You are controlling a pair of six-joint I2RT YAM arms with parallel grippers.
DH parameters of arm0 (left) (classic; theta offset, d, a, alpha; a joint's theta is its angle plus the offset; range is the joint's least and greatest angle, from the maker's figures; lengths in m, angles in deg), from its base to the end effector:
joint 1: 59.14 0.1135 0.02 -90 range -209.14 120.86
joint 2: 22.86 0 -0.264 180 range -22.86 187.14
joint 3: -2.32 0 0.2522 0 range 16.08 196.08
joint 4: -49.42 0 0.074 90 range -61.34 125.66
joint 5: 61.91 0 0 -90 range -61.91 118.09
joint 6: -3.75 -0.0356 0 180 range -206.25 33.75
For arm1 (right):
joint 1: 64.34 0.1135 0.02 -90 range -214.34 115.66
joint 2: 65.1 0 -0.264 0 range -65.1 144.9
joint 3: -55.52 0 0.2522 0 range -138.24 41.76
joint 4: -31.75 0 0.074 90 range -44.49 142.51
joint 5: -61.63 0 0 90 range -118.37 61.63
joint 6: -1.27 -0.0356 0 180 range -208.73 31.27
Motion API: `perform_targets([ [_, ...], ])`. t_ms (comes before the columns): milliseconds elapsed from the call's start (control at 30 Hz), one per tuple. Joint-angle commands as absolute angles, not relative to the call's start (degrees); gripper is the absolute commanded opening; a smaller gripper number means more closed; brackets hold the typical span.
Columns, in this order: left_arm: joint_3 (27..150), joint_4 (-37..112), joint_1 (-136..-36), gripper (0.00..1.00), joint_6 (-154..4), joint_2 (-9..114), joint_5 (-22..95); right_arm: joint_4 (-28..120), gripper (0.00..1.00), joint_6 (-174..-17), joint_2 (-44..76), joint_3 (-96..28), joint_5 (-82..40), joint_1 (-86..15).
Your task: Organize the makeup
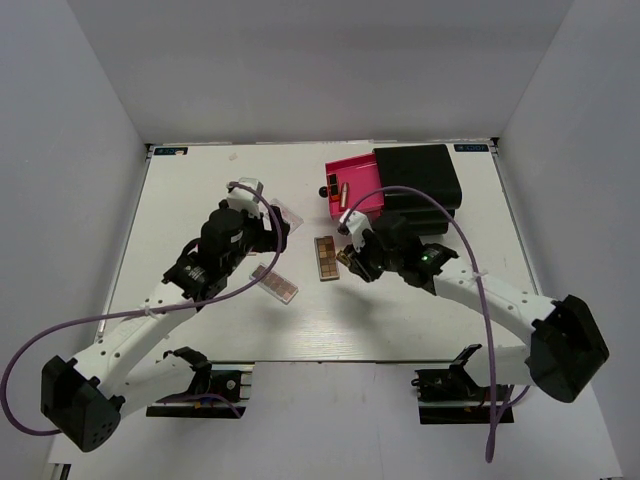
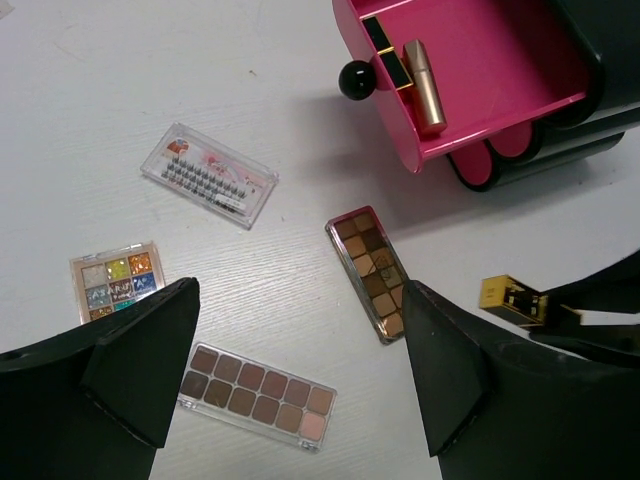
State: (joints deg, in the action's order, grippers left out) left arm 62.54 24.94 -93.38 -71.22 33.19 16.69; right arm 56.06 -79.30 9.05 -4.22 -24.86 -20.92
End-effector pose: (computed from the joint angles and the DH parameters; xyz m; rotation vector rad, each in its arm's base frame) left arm 0.1910 -0.1215 0.3130 0.1900 1.9277 -0.3854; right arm 0.2001 0.1924 0.2362 -1.0418 2.0213 0.3856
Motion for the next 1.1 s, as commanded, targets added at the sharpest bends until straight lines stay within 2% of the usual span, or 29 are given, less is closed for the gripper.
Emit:
perform_targets([
  [0, 64.3, 24.6, -93.3, 0.91, -71.7, 34.0, 17.8, 61.7, 0.18, -71.3, 5.7, -11.7, -16.0, -21.0],
  [100, 64.3, 24.2, -93.3, 0.91, -71.7, 34.4, 17.4, 61.4, 0.17, -71.0, 5.2, -15.7, -19.7, -21.1],
  [233, 64.1, 24.5, -93.3, 0.91, -71.8, 34.6, 17.0, 59.1, 0.13, -73.2, 7.9, -22.7, -30.3, -21.7],
  [400, 64.2, 24.6, -93.3, 0.91, -71.6, 36.2, 17.7, 56.1, 0.11, -75.9, 16.4, -32.1, -45.1, -22.4],
  [533, 64.4, 24.5, -93.3, 0.91, -71.3, 38.7, 19.0, 55.4, 0.13, -75.4, 23.6, -37.4, -49.7, -23.2],
  [800, 64.9, 24.4, -93.3, 0.91, -70.8, 40.4, 20.4, 60.9, 0.3, -74.0, 34.5, -47.4, -55.1, -25.0],
  [833, 64.8, 24.6, -93.3, 0.91, -70.8, 40.5, 20.5, 61.0, 0.4, -74.0, 35.0, -47.4, -55.1, -25.1],
  [900, 64.7, 24.8, -93.3, 0.91, -70.5, 40.9, 20.8, 60.7, 0.5, -73.8, 35.3, -47.3, -55.6, -25.3],
  [933, 64.8, 24.9, -93.3, 0.92, -70.5, 41.1, 20.9, 60.7, 0.58, -73.8, 35.8, -47.5, -55.8, -25.3],
  [1067, 65.2, 25.1, -93.3, 0.91, -69.7, 43.1, 21.7, 62.5, 0.61, -74.5, 37.3, -49.2, -54.9, -26.7],
])
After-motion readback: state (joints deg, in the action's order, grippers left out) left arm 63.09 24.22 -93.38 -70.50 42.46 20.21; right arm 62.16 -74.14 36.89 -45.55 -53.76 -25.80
